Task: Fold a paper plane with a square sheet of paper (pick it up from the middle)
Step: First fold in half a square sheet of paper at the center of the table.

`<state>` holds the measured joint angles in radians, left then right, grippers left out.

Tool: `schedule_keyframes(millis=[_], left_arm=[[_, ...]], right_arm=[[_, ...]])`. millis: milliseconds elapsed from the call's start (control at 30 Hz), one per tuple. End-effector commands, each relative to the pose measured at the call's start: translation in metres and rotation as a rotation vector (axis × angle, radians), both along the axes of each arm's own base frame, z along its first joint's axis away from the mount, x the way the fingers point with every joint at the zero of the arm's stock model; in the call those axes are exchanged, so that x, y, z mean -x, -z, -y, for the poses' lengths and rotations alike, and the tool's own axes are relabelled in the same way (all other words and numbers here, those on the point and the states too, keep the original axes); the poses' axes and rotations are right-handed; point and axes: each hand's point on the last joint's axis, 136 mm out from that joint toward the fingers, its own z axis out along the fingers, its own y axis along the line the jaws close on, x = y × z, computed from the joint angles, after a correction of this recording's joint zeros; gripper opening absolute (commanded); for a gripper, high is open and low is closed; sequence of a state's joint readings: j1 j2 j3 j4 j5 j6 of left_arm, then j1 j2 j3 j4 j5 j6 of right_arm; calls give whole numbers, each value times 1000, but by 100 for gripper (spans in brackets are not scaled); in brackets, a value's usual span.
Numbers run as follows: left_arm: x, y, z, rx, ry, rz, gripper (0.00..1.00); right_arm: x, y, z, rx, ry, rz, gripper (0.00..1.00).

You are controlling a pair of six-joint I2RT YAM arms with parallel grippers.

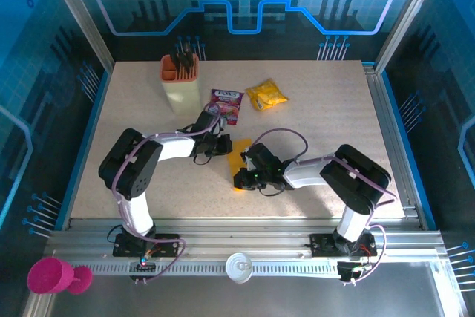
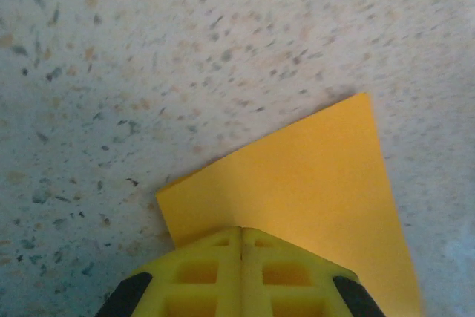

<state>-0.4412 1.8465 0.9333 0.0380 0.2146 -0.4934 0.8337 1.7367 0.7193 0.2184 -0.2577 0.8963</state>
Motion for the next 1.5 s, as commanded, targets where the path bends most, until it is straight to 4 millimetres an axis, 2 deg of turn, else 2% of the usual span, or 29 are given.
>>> schedule_keyframes(millis=[0,100,167,333,400,433,600,900,1167,1467], left_arm=[[-5,9,-2,-29,12,-1,0],[-4,12,-3,-32,22,-3,0],[-3,11,-2,-26,25,0,0],[-2,8,1,-13,43,9,0],[-2,8,1,-13,47,8,0],[-2,8,2,-13,48,6,0],[-1,9,2,-12,50,2,0],[-2,10,3,-11,54,-5,0],[-2,14,4,-15,55,-19,0],[-1,19,3,-30,64,-32,0]], right_arm=[[-3,-23,2,-5,-51,28,0],[-16,-46,-1,-29,-68,88,0],[-24,-53,-1,-30,-78,113,0],[-39,-52,-5,-45,-97,131,0],[-40,-44,-7,-45,-111,128,0],[-48,-52,-15,-62,-115,152,0],[-55,-43,-24,-82,-116,155,0],[-53,-26,-33,-24,-164,147,0],[-48,9,-10,90,-155,124,0],[-29,28,10,126,-168,94,0]])
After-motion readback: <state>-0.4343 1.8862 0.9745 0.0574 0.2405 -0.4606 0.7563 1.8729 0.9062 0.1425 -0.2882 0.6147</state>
